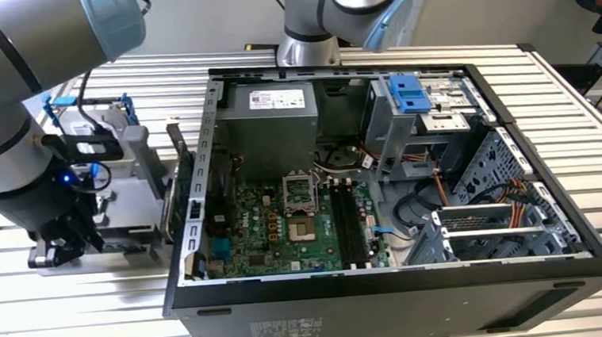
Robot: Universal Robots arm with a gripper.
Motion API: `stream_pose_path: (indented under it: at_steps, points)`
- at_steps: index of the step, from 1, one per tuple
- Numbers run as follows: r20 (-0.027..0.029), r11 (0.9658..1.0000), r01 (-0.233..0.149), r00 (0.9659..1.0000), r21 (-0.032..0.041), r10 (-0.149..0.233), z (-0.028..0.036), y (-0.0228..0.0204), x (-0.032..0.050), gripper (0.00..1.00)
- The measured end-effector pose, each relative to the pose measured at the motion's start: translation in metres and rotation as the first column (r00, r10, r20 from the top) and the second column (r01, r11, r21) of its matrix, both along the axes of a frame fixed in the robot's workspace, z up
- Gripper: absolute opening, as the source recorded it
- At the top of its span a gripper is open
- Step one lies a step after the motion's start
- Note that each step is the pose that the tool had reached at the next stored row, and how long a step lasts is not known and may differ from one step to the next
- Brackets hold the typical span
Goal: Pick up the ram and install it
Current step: 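Pick up the ram and move it above insertion slot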
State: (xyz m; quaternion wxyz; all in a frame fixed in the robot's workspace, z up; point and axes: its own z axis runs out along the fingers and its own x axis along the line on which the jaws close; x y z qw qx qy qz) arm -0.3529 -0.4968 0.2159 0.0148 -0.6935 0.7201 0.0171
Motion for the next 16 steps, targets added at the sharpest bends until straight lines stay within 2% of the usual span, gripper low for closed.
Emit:
stream_pose_path:
  at_steps: [6, 11, 16]
  points:
    - [0.0001, 1.0, 0.004, 1.0, 0.0, -0.004, 0.0056, 0.0, 0.0, 0.0]
    - [0.0, 1.0, 0.005, 1.0, 0.0, -0.005, 0.0068, 0.0, 0.0, 0.0]
    - [0.0, 1.0, 0.007, 1.0, 0.0004, -0.007, 0.012, 0.0, 0.0, 0.0]
